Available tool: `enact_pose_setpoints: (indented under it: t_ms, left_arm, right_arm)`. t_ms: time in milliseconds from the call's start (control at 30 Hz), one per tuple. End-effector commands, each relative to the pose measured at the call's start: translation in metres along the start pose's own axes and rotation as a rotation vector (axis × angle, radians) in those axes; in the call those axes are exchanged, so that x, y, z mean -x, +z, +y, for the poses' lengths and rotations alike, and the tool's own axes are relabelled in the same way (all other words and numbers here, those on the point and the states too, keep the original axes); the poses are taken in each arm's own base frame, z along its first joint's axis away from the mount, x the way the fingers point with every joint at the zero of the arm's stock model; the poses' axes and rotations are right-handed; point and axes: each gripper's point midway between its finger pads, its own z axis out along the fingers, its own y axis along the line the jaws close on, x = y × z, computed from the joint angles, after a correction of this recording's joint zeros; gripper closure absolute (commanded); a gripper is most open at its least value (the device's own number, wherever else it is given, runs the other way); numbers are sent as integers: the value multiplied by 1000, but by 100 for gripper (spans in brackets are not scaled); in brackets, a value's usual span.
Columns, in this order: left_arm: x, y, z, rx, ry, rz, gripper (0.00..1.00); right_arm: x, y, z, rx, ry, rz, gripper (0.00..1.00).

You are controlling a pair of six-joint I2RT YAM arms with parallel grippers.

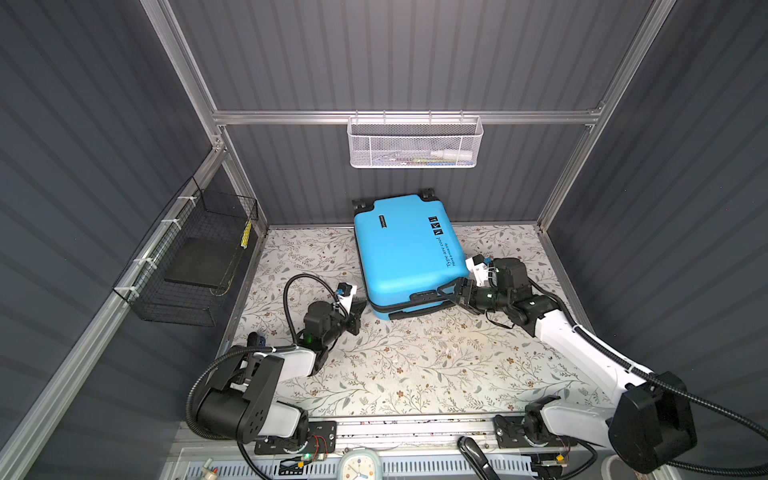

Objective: Pack the luggage

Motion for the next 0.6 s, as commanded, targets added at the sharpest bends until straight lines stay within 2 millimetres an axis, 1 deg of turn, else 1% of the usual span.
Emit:
enact_pose_setpoints:
  t_ms: [0,67,167,233,333,367,400,433,500,567]
  left_arm:
    - [0,-10,15,102,-31,-8,85]
    - [1,-12,20,134,-48,-6,82]
    - [0,-11,22,145,-66,21,77]
    - [-2,-10,23,152,-82,37,67]
    - [-5,-11,24,159,-110,36,55]
    - [-5,-11,24,157,-114,29,49]
    - [-5,-12,22,143,-110,14,17]
    - [-3,-13,19,131,-105,-5,12]
    - [-1,-17,13,97,-90,-53,10]
    - [-3,-18,11,83,-82,-60,8]
  right_arm:
    - [-3,6,-1,3,3,4,19]
    - [-5,9,-2,7,12,6,20]
    - [-6,11,-2,11,24,-11,20]
    - [-7,12,-2,19,36,-28,20]
    - [-8,14,-3,27,68,-52,22]
    - [-9,15,-4,28,81,-58,23]
    - [-9,16,-5,32,91,-64,24]
    - [-10,17,-5,35,96,-65,24]
    - [-11,19,-6,37,114,-68,25]
    - [-11,21,-7,40,125,-73,25]
